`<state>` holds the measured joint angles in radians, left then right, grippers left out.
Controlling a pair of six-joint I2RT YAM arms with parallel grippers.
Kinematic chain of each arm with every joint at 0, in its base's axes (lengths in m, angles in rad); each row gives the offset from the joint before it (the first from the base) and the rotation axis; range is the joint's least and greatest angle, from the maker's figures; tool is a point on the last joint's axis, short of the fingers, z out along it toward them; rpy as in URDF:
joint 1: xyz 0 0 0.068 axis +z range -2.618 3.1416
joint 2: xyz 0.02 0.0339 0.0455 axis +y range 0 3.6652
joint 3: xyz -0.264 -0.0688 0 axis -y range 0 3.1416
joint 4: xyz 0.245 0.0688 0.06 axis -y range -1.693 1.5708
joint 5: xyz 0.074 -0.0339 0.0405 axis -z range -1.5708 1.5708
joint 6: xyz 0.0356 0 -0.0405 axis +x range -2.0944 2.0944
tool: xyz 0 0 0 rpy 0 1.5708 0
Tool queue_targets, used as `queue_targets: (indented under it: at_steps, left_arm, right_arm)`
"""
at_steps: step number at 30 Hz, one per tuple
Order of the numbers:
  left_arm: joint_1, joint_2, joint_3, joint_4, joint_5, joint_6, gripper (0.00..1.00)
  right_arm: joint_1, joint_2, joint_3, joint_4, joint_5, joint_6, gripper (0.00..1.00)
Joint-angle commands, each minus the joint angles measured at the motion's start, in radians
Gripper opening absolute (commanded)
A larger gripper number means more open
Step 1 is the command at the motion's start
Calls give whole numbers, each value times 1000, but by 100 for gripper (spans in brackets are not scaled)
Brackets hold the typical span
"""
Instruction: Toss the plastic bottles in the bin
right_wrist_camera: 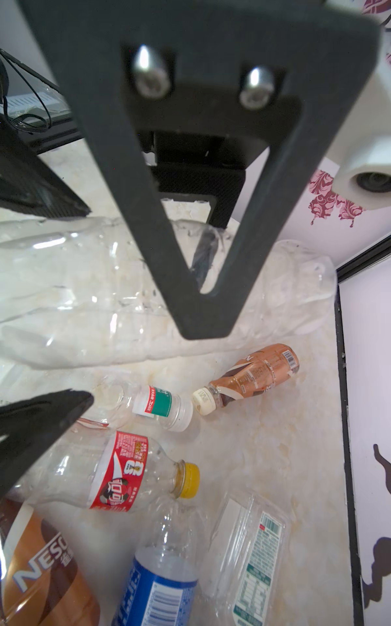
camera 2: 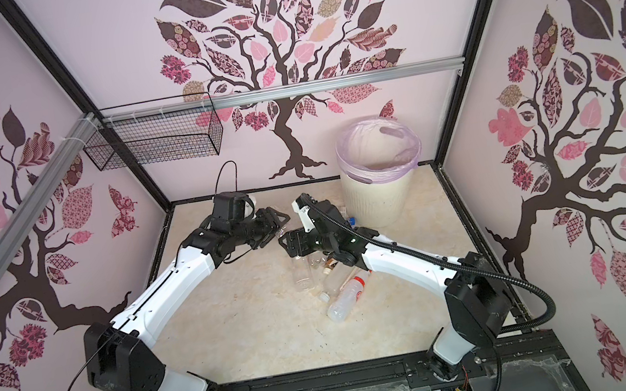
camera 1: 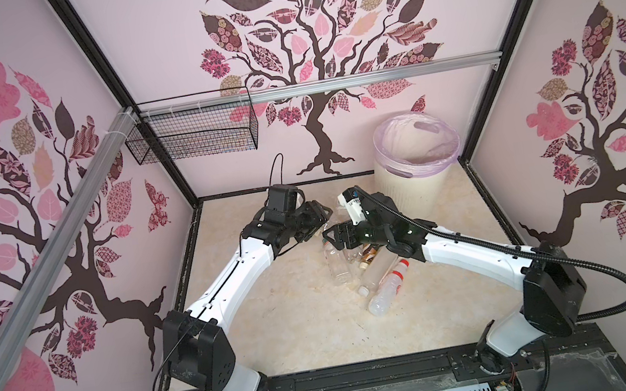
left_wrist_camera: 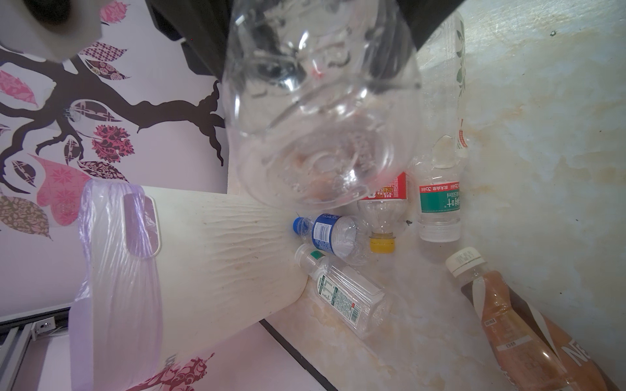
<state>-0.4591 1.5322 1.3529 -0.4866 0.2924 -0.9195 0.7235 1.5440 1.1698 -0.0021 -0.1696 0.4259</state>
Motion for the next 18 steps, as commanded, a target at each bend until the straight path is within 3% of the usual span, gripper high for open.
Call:
queue_targets:
  at_steps: [1, 6, 18]
  left_arm:
    - [-3, -27, -20, 27, -1, -9, 60]
    - [-3, -30, -24, 29, -6, -16, 62]
    - [-4, -37, -24, 20, -33, -22, 71]
  right_arm:
    - [-1, 24, 26, 28, -2, 16, 75]
    - [-2, 19, 17, 37, -1, 24, 64]
    - [-1, -16, -40, 57, 2, 45, 53]
